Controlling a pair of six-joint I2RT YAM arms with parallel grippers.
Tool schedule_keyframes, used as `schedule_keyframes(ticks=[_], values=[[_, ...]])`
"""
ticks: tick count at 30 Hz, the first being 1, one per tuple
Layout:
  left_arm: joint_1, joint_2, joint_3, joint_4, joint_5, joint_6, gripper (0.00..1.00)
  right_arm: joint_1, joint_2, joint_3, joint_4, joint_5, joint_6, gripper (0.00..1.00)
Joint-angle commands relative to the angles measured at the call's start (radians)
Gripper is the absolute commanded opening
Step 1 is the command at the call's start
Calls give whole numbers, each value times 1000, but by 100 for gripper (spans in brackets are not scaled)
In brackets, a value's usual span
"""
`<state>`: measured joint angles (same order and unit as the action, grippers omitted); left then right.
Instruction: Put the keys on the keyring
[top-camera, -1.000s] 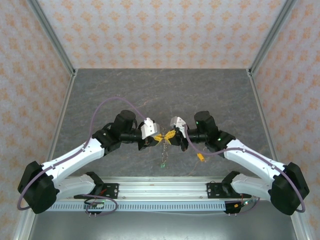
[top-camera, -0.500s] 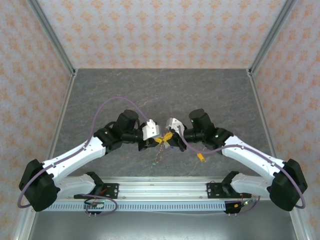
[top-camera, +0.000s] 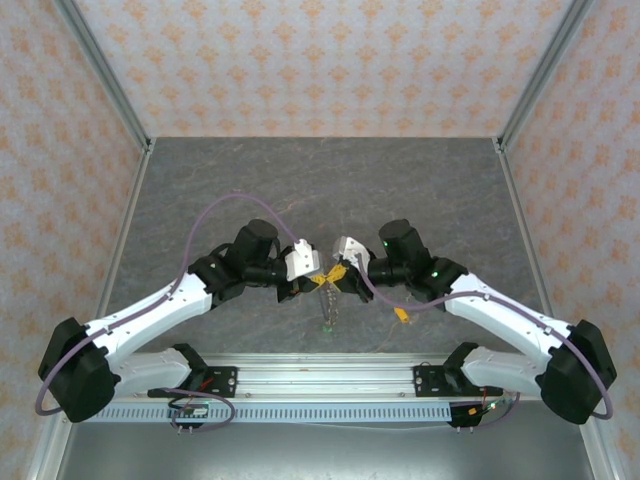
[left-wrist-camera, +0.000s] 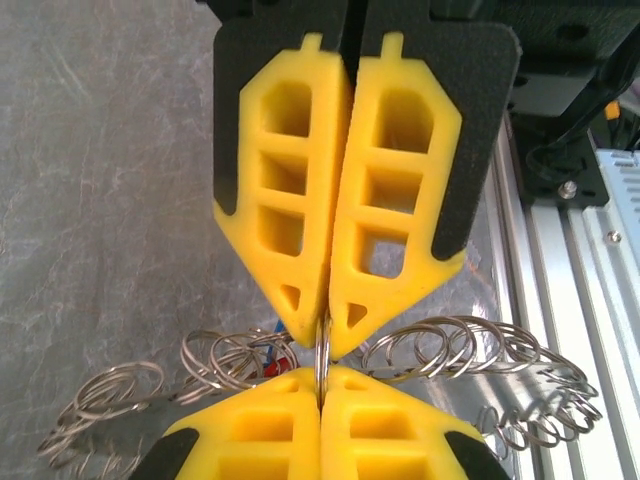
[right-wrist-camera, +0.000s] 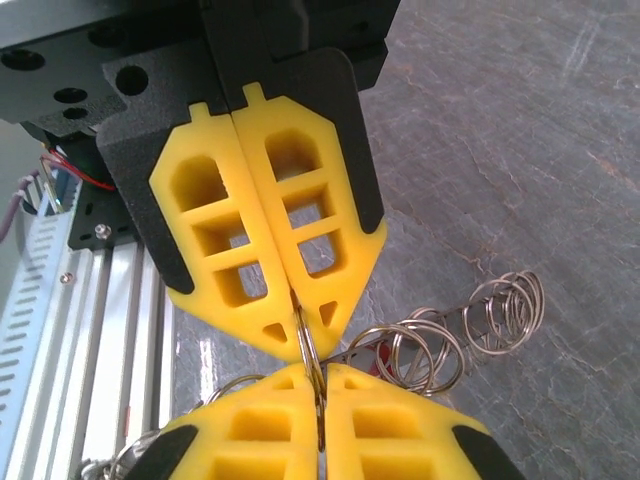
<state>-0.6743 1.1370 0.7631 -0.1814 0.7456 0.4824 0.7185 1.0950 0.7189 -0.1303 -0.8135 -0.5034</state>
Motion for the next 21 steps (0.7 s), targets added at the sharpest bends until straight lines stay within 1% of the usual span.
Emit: schedule_keyframes(ticks=[1, 8, 10, 14, 17, 18, 19, 20, 21], values=[[0, -39, -27, 136, 46, -58, 0, -15, -28, -50, 121, -65, 51, 12], [15, -42, -46, 219, 100, -105, 0, -36, -51, -131, 247, -64, 110, 16], [17, -41, -48, 226, 107, -110, 0, -47, -58, -142, 270, -70, 124, 14], [17, -35, -45, 214, 103, -104, 0, -54, -60, -142, 302, -82, 150, 5], [17, -25, -27, 160, 92, -79, 0, -53, -57, -131, 306, -91, 162, 0], [17, -22, -21, 138, 86, -67, 0, -54, -55, -125, 303, -97, 165, 0], [16, -17, -12, 110, 77, -51, 3, -54, -54, -118, 299, -103, 166, 0], [15, -12, 0, 78, 65, -33, 8, -54, -52, -112, 293, -105, 167, 0], [14, -6, 9, 51, 56, -17, 9, -53, -50, -105, 280, -100, 164, 0]])
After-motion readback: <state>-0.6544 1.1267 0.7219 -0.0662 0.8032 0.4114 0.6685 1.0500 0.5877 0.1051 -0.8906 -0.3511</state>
